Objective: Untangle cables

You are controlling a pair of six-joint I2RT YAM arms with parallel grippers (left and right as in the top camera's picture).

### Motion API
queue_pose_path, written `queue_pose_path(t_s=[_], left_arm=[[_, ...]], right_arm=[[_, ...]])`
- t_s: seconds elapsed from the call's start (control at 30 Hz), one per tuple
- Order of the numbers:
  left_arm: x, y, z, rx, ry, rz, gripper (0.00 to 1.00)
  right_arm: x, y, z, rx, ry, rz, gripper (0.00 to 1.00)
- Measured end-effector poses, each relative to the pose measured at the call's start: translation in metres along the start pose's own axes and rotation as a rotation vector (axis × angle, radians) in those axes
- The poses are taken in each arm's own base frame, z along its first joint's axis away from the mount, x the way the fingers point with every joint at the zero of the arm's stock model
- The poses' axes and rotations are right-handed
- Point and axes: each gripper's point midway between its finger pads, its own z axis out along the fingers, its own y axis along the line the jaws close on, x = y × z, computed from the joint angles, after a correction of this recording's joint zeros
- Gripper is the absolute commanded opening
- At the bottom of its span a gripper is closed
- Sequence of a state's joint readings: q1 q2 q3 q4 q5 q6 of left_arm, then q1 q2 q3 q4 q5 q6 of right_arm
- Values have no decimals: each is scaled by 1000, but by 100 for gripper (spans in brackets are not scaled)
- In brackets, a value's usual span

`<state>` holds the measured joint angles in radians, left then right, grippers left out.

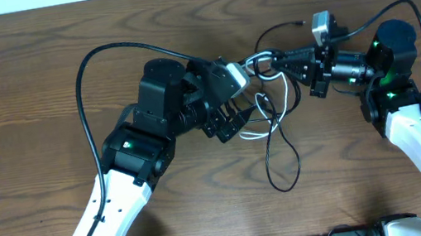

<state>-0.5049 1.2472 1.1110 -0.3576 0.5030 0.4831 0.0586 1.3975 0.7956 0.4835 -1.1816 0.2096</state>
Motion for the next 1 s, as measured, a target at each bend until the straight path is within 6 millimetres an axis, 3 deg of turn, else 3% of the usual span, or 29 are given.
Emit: queue_pose_path(t_s=[0.2,0.33,0.53,1.0], left_arm=[[-13,5,0,-18,-54,-129,98],[-28,16,-2,-51,-117,-316,98],[-32,19,-2,-50,-142,-581,98],[-35,12,6,-12,-149,-764,98]], right_arm=[[-3,-15,-1,85,-22,70,1],[-4,-19,-1,107,-29,89,1],[-5,-21,-1,119,-35,108,1],[-10,-14,-1,83,-44,115,1]])
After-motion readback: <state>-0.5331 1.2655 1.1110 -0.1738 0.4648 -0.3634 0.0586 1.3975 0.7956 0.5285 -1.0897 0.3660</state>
